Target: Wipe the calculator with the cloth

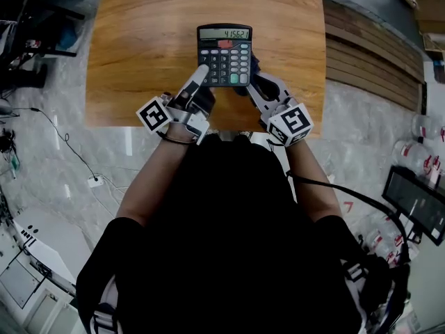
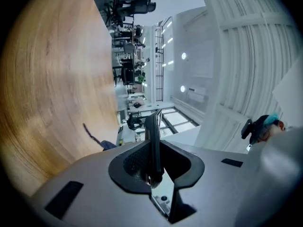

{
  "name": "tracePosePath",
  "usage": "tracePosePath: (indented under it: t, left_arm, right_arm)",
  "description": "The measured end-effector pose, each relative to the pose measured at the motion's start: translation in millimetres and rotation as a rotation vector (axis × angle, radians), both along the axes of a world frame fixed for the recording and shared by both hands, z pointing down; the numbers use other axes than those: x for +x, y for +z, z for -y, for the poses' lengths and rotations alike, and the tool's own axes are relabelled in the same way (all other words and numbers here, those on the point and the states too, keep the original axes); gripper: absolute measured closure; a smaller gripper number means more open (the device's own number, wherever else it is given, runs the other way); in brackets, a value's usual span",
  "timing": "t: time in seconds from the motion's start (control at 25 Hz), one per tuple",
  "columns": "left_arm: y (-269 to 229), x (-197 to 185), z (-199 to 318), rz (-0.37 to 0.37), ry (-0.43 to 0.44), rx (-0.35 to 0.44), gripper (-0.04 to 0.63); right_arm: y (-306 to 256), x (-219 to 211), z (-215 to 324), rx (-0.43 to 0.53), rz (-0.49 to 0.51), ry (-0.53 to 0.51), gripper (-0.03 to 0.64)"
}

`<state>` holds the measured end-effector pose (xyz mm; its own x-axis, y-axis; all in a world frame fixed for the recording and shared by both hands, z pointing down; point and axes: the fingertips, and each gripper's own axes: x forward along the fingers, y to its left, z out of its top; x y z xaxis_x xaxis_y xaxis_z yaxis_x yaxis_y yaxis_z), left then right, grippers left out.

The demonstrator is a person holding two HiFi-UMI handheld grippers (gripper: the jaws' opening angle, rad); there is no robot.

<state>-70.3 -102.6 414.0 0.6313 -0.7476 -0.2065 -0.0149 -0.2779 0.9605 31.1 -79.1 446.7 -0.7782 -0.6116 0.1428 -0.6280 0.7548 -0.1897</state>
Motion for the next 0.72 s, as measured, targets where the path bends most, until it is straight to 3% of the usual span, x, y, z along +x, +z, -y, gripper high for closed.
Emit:
tracePosePath:
  t: [0.32, 0.56, 0.72]
  left_arm:
    - [1, 16, 8, -0.074, 0.017, -0.048, 0.525]
    - [3, 19, 6, -0.083, 0.032, -0.063, 0.525]
    - [4, 17, 7, -0.103, 0.035, -0.070, 0.525]
  right_arm:
    - [2, -41, -29, 0.037, -0.008, -0.100, 0.555]
    - [0, -44, -25, 0.045, 0.000, -0.054, 0.555]
    - [-8, -18, -10, 0.068, 0.020, 0.019, 0.554]
